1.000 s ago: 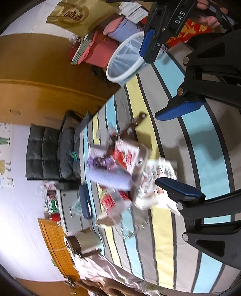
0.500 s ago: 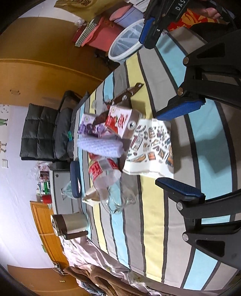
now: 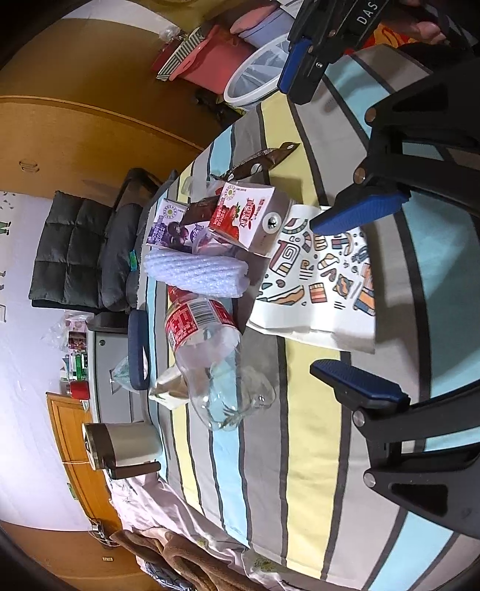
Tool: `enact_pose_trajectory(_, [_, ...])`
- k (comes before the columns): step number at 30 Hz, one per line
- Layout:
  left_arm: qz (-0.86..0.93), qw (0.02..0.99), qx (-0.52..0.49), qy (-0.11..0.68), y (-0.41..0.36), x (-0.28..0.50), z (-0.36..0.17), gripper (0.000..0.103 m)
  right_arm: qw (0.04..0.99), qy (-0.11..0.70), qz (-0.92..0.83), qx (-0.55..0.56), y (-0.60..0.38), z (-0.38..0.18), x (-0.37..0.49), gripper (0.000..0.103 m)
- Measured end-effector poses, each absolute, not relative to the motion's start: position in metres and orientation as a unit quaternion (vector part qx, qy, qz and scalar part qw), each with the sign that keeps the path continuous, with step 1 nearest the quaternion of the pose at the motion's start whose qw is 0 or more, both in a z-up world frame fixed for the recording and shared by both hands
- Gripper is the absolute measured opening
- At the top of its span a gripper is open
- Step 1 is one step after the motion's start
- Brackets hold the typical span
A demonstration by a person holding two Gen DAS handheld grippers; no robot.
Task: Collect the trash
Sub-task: 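Grasp the patterned paper cup with the left tool while the right tool grasps the brown snack wrapper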
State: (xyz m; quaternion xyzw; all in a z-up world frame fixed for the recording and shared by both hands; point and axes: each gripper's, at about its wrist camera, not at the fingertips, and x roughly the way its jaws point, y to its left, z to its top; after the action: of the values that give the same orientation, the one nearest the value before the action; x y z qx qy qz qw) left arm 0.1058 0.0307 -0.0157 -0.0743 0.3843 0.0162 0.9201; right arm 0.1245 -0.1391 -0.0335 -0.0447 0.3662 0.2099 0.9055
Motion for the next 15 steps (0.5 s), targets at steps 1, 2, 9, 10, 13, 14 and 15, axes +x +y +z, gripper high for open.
enact_pose_trajectory(1, [0.016,0.920,-0.075,0.385,0.031,0.107,-0.017,0.071,0.905,0.366,0.212,-0.043,-0.139,-0.034,0.126,0.039])
enact_pose_trajectory(2, [0.014,0.919,-0.077,0.386,0.032,0.109,-0.018,0.072,0.905,0.365,0.214,-0.042,-0.139,-0.033,0.127,0.044])
enact_pose_trajectory(9, [0.011,0.907,-0.104,0.407,0.045,0.113,-0.029,0.071,0.903,0.367,0.214,-0.063,-0.130,-0.037,0.141,0.046])
enact_pose_trajectory(10, [0.012,0.905,-0.112,0.411,0.047,0.113,-0.030,0.071,0.903,0.368,0.213,-0.068,-0.129,-0.038,0.144,0.046])
enact_pose_trajectory(13, [0.012,0.899,-0.132,0.418,0.051,0.109,-0.031,0.070,0.900,0.373,0.212,-0.079,-0.126,-0.041,0.154,0.046])
enact_pose_trajectory(14, [0.011,0.897,-0.140,0.420,0.052,0.107,-0.030,0.070,0.899,0.375,0.212,-0.081,-0.124,-0.042,0.157,0.046])
enact_pose_trajectory(15, [0.009,0.894,-0.148,0.422,0.053,0.105,-0.029,0.070,0.898,0.376,0.213,-0.084,-0.124,-0.043,0.159,0.046])
